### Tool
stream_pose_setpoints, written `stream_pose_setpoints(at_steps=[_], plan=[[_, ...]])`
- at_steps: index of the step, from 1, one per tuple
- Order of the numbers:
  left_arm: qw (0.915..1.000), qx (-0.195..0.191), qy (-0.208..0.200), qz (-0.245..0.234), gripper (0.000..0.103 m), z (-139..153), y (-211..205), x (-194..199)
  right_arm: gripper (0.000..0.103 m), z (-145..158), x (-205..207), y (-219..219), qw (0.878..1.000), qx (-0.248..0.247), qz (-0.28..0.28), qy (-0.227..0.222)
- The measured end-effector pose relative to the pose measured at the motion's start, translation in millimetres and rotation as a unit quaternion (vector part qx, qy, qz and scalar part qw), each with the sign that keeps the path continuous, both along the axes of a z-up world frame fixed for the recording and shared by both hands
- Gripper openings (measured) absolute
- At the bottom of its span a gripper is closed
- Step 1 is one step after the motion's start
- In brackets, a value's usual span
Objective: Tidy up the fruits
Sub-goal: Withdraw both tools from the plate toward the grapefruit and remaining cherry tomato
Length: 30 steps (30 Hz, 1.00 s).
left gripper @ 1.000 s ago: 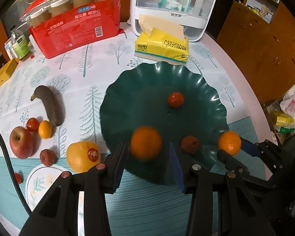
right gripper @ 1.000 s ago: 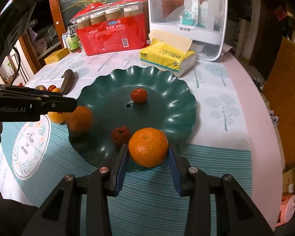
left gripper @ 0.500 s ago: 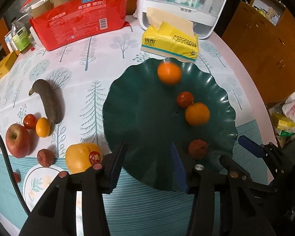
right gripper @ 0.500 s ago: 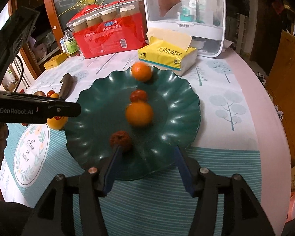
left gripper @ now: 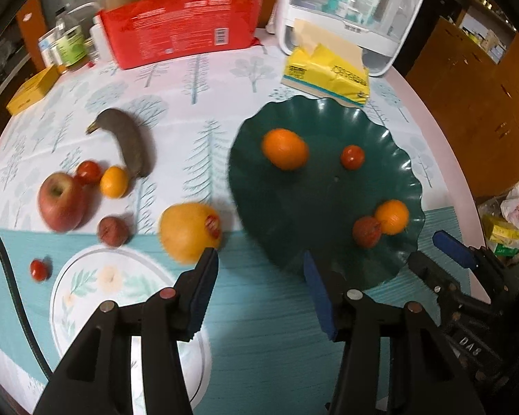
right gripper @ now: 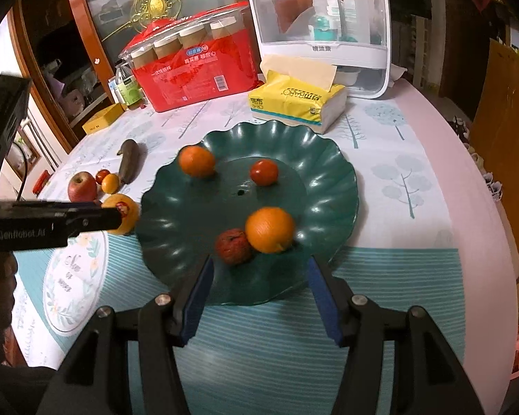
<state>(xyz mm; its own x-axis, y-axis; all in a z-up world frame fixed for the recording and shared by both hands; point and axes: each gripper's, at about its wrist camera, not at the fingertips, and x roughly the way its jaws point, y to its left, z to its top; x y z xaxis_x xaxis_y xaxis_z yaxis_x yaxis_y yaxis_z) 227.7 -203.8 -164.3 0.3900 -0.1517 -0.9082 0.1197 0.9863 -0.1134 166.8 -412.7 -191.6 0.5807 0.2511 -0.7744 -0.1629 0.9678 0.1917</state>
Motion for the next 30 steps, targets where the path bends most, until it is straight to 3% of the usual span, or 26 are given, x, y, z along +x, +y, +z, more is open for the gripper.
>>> stream_pose_setpoints(at_steps=[17, 30], plan=[[0.9934, 0.013, -0.004, 0.114, 0.050, 2.4, 102.7, -63.2, 0.057, 3.1, -21.6, 42.7, 0.999, 0.035, 0.016, 0.031], [0.9906, 0.006, 0.007, 0.136, 0.050, -2.2, 184.8, -74.4, 0.057, 1.5, -23.0, 94.6, 0.996, 0.065, -0.011, 0.054]])
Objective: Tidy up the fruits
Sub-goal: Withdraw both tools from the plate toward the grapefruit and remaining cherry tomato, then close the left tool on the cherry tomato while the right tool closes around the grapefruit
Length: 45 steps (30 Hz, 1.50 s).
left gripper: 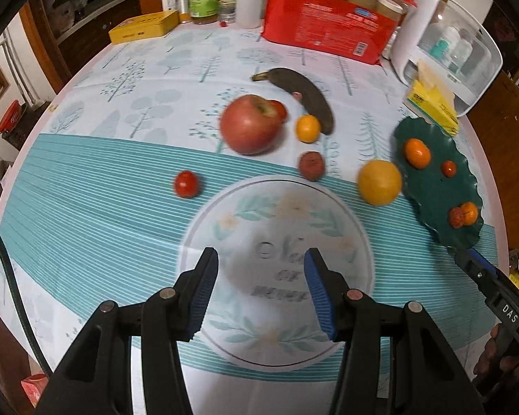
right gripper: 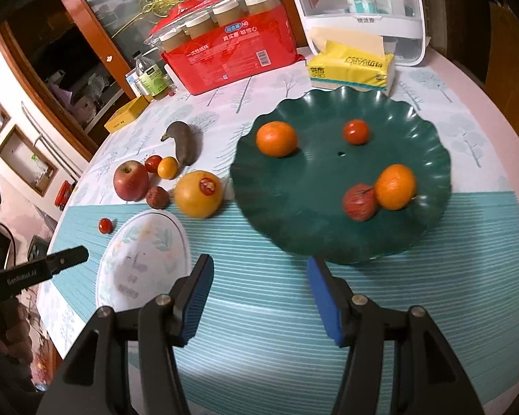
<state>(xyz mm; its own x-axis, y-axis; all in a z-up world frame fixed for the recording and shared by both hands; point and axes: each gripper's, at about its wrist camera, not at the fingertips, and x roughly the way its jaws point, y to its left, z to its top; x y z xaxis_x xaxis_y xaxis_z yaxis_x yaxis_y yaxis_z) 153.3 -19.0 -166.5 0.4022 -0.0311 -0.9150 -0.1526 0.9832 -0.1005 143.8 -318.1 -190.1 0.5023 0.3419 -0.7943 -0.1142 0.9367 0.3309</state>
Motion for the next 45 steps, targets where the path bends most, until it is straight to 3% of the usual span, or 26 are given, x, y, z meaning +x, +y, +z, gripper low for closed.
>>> stream_pose_setpoints(at_steps=[12, 26, 35, 45], plan=[[0.9998, -0.018, 0.007, -0.011, 0.053, -8.7, 67.3, 23.6, 0.057, -4.5, 15.2, 48.3, 0.999, 0.017, -0.038, 0.020], [0.9968, -0.044, 0.023, -0.062, 0.059, -39.5, 98.7, 69.7, 0.064, -20.6, 53.9, 91.8, 0.995, 0.003, -0.094, 0.035], [0.9928, -0.072, 0.028, -0.091, 0.059, -61.2, 100.8, 83.2, 0.065, -39.5, 70.7, 112.3, 0.993, -0.031, -0.112, 0.038], [0.9915, -0.086, 0.028, -0.094, 0.058, -73.8, 101.2, 90.9, 0.065, -44.9, 77.6, 131.8, 0.988, -0.112, -0.106, 0.001]])
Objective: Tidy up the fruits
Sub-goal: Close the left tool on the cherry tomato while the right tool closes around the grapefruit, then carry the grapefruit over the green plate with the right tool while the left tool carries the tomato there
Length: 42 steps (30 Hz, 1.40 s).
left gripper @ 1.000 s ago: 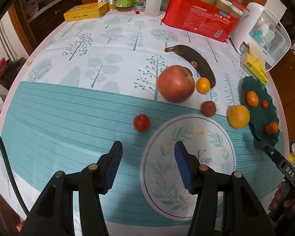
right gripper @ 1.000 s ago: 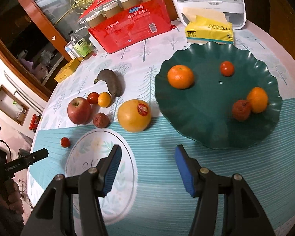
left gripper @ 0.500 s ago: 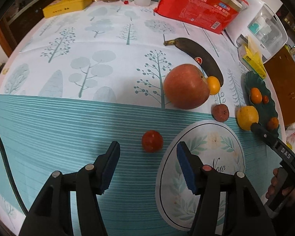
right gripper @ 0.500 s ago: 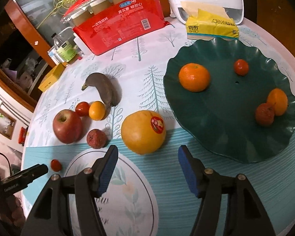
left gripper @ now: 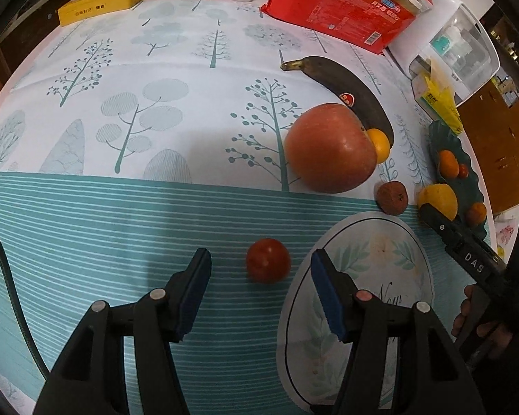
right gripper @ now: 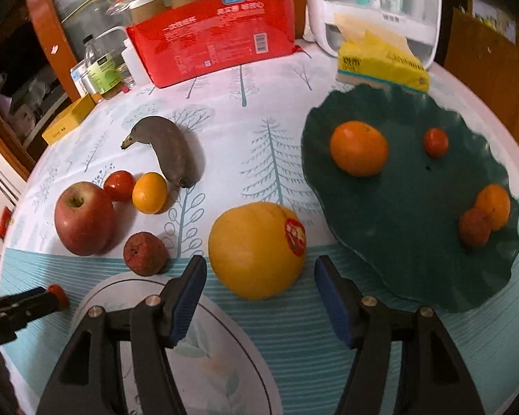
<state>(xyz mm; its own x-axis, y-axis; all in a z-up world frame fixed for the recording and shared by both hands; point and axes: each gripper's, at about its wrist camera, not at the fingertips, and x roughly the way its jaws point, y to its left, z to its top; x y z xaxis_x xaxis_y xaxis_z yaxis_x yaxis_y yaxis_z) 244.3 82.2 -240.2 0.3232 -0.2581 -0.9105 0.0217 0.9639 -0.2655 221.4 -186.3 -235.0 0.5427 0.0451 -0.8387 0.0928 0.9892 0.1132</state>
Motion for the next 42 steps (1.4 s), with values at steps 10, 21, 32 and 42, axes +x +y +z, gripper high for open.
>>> stream_pose_setpoints(at_steps=[10, 21, 32, 42], plan=[[1.0000, -0.003, -0.006, -0.005, 0.036, -3.8, -0.5, 1.1, 0.064, -3.6, 3.9, 13.0, 0.999, -0.042, 0.024, -0.010], [0.9998, -0.003, -0.015, -0.013, 0.025, -4.9, -3.4, 2.1, 0.050, -1.7, 3.7, 8.8, 0.999, -0.035, 0.020, -0.006], [0.9996, 0.004, -0.026, -0.009, 0.025, 5.5, -2.7, -4.8, 0.049, 9.3, -9.2, 11.3, 1.000, -0.014, 0.025, -0.011], [0.9986, 0.006, -0.048, -0.022, 0.025, 26.9, -16.4, -20.5, 0.049, 33.7, -28.3, 1.1, 0.999, 0.000, 0.026, -0.038]])
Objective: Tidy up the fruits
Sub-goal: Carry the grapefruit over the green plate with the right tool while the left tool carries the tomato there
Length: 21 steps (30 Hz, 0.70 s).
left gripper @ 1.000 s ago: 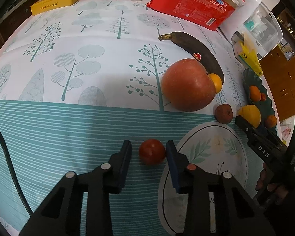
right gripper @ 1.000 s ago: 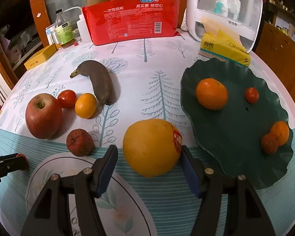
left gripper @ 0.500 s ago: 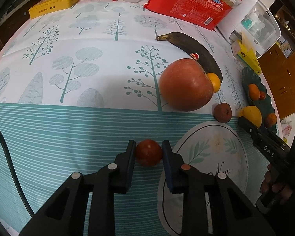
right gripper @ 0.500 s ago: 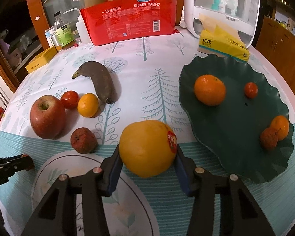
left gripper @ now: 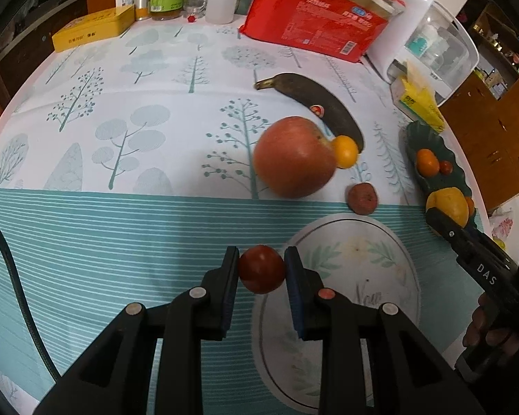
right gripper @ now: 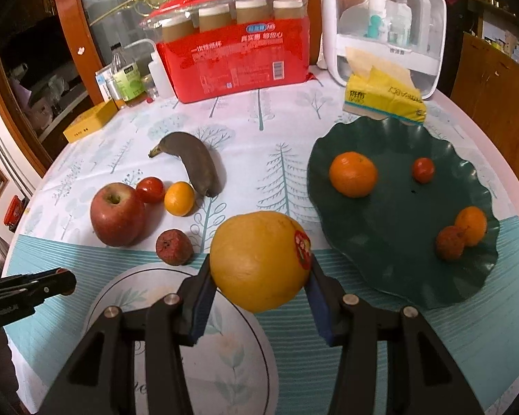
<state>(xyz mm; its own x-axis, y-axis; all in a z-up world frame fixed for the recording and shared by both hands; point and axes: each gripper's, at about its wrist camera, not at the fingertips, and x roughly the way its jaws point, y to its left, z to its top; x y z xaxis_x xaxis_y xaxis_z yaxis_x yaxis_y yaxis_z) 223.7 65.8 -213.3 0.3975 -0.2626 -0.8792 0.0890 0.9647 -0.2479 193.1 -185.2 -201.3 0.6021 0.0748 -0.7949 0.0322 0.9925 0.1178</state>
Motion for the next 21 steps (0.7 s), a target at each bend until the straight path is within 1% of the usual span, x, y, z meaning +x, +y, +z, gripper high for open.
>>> stream_pose_setpoints(at_steps=[5, 10, 15, 21], plan=[[0.9999, 0.000, -0.006, -0.012, 0.025, 7.9, -15.9, -8.7, 0.049, 8.9, -12.6, -14.9, 1.000, 0.003, -0.005, -0.008], [0.9997, -0.001, -0.014, -0.021, 0.025, 15.8, -40.7, -15.6, 0.049, 13.9, -24.6, -35.9, 1.000, 0.004, -0.010, -0.009], [0.9993, 0.004, -0.023, -0.031, 0.025, 22.9, -69.4, -20.0, 0.049, 18.0, -35.3, -64.4, 1.000, 0.004, -0.018, -0.009], [0.9989, 0.008, -0.036, -0.030, 0.025, 33.7, -100.8, -21.7, 0.049, 24.2, -45.5, -101.0, 1.000, 0.003, -0.024, -0.009]])
